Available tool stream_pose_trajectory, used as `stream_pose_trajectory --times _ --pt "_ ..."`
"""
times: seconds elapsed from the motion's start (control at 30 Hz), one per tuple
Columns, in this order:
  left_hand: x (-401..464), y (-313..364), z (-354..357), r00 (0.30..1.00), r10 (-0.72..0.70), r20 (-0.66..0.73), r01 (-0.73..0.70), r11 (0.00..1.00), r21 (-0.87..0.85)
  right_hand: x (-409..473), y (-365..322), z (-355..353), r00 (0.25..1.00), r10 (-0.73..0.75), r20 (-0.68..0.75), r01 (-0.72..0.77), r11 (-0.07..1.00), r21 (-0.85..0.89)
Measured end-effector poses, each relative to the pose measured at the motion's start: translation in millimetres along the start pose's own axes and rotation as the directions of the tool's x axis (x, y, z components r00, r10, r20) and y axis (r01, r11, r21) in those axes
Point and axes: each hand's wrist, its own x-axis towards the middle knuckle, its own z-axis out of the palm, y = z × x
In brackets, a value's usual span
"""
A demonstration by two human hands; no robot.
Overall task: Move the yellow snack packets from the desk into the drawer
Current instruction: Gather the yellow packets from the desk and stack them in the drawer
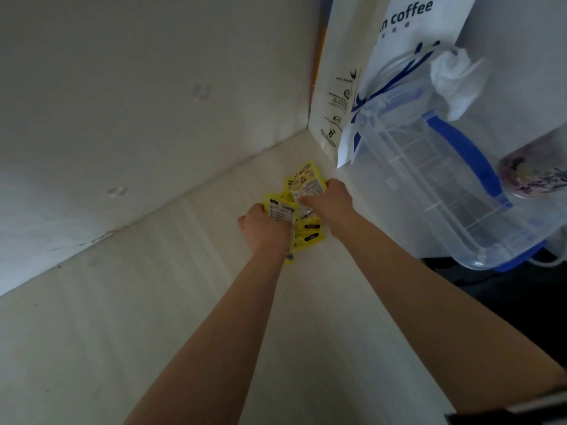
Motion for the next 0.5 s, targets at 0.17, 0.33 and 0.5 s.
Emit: stream_pose_trajectory --times 0.17,0.33,0.5 --pt "-1 0 1 1.000 -0.018 -0.002 0.018 0.998 0.054 -2 16 -11 0.995 -0.048 -0.093 0.047 0.999 -0.006" --pt "-9 8 7 1.000 -0.007 0.002 0.007 0.996 0.093 -5 33 -28 0.981 -0.116 -0.152 0.108 0.992 -0.061" --pt "-8 10 12 1.000 -0.024 0.008 0.024 1.000 -0.001 -15 42 -24 0.985 -0.135 -0.109 0.125 0.988 -0.093"
